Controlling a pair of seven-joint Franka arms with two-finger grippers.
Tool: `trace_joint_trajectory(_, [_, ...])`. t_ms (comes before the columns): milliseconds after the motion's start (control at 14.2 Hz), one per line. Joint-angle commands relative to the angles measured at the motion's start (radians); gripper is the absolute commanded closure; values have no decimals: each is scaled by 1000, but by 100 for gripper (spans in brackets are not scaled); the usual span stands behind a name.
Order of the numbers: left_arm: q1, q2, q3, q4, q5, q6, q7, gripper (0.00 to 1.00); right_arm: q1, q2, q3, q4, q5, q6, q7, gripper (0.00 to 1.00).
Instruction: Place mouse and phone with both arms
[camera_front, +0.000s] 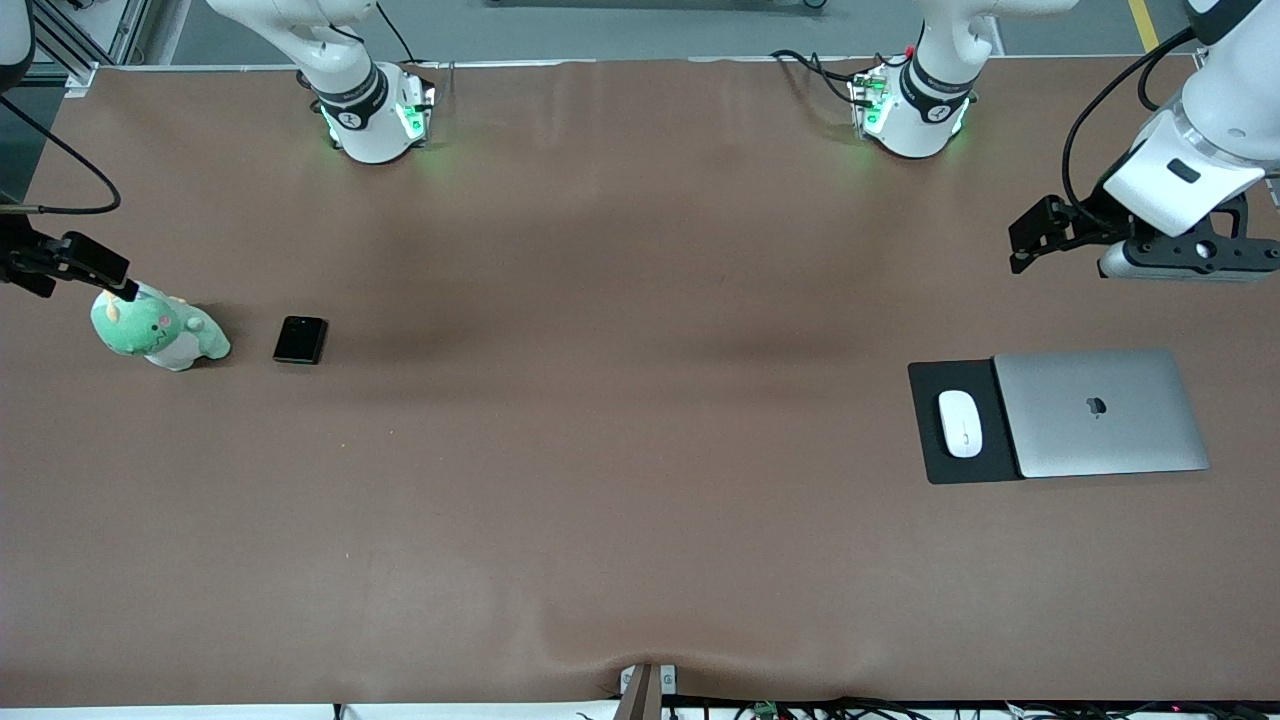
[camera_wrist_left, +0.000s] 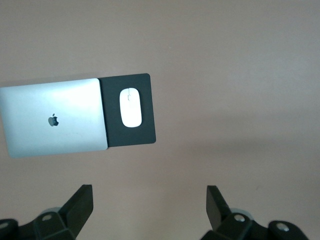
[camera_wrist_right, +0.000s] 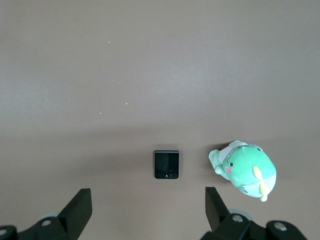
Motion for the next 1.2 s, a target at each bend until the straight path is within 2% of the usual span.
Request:
trace_joint_trajectory(0, [-8, 44, -2, 65, 26, -15, 16, 0, -5, -45, 7, 5, 1, -50, 2, 0])
trace_joint_trajectory(1129, [-9, 67, -15, 63, 28, -11, -4, 0, -2, -38, 9, 5, -10, -38, 2, 0])
